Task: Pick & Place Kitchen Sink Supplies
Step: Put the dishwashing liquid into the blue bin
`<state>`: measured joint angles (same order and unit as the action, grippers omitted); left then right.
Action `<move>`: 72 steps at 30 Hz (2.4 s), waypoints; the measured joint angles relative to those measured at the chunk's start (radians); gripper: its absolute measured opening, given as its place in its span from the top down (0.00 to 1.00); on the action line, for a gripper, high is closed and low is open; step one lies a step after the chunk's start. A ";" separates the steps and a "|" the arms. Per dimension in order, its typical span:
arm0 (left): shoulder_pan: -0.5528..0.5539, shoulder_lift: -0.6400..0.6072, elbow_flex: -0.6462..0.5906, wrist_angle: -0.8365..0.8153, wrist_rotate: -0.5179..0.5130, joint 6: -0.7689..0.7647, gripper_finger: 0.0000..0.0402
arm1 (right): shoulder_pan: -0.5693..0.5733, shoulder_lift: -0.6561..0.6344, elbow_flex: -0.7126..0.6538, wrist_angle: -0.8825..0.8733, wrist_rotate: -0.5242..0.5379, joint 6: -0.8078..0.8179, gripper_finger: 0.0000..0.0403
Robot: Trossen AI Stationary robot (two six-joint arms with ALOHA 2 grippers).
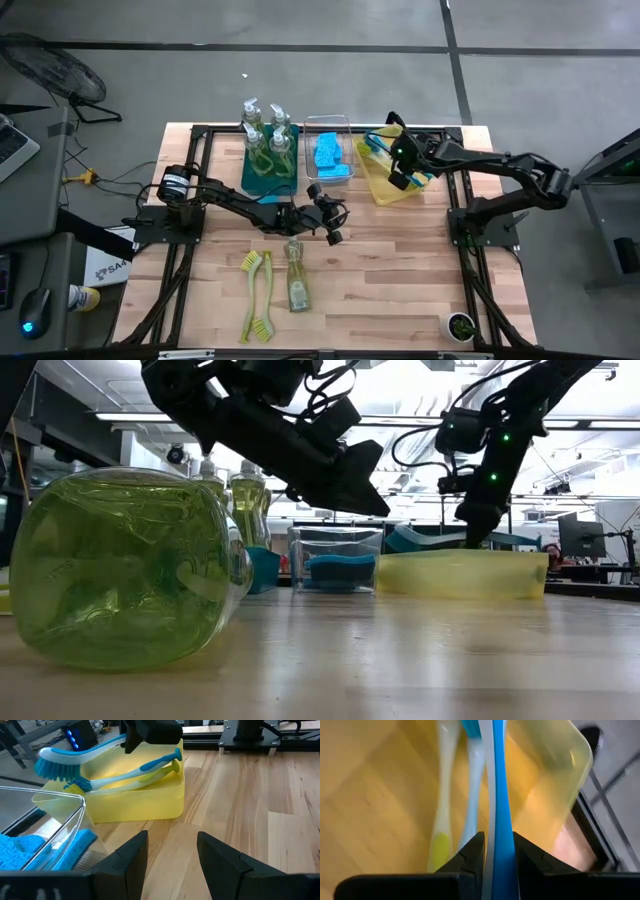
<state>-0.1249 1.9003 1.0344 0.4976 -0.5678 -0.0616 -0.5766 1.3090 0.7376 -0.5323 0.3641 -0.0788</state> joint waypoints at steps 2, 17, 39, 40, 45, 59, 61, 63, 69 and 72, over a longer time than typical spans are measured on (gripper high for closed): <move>0.000 0.000 0.000 0.000 0.000 0.000 0.59 | 0.000 0.000 0.000 0.025 -0.024 -0.022 0.84; 0.000 0.000 0.000 0.000 0.000 0.000 0.59 | 0.000 0.000 0.000 0.035 -0.110 -0.026 0.84; 0.000 0.000 0.000 -0.007 0.000 -0.001 0.59 | -0.006 0.130 0.001 0.068 -0.075 -0.015 0.81; 0.000 0.000 0.000 -0.007 0.000 -0.001 0.59 | -0.006 0.130 0.001 0.070 -0.075 -0.015 0.81; 0.000 0.000 0.000 -0.008 0.000 -0.001 0.59 | -0.006 0.131 0.001 0.076 -0.079 -0.010 0.80; 0.000 0.000 0.000 -0.008 0.000 0.000 0.59 | -0.006 0.032 0.000 0.063 -0.100 -0.003 0.40; 0.000 0.000 0.000 -0.008 0.000 0.000 0.59 | -0.006 -0.020 0.000 0.054 -0.074 0.005 0.34; 0.000 0.000 0.000 -0.008 0.000 0.000 0.59 | -0.006 -0.084 0.000 0.036 -0.071 0.037 0.31; 0.000 0.000 0.000 -0.010 0.005 -0.043 0.59 | 0.033 -0.316 0.000 -0.064 -0.220 0.165 0.30; 0.000 0.000 0.000 -0.010 0.033 -0.049 0.59 | 0.098 -0.434 0.000 -0.097 -0.256 0.219 0.31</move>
<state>-0.1249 1.9003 1.0344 0.4878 -0.5345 -0.1101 -0.4789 0.8748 0.7380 -0.6298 0.1076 0.1399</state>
